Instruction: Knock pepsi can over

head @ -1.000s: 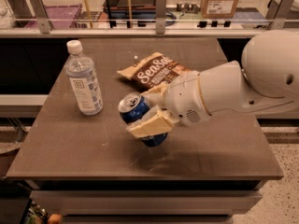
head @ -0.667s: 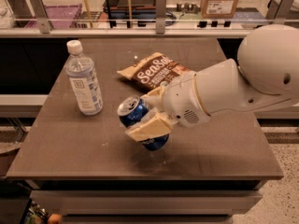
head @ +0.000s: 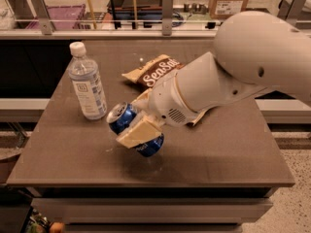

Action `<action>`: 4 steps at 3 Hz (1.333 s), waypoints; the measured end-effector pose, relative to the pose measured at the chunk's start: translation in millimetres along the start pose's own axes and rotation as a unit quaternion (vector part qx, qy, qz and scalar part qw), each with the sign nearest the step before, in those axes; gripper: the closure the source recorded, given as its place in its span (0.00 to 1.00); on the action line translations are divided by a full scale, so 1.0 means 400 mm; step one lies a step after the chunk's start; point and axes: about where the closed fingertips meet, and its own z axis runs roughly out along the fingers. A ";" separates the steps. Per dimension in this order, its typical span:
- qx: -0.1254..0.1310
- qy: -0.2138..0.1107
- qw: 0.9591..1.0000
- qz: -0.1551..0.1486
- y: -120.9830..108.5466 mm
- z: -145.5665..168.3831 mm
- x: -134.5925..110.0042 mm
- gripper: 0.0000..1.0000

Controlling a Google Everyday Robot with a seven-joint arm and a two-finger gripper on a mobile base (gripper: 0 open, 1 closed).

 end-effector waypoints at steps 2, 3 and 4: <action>-0.003 0.071 0.997 -0.022 0.021 0.084 -0.037 1.00; -0.001 0.120 0.992 -0.031 0.025 0.123 -0.024 1.00; 0.011 0.171 0.985 -0.033 0.013 0.145 0.013 1.00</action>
Offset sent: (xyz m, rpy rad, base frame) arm -0.0021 0.0499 -0.0232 -0.2478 -0.0118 0.0328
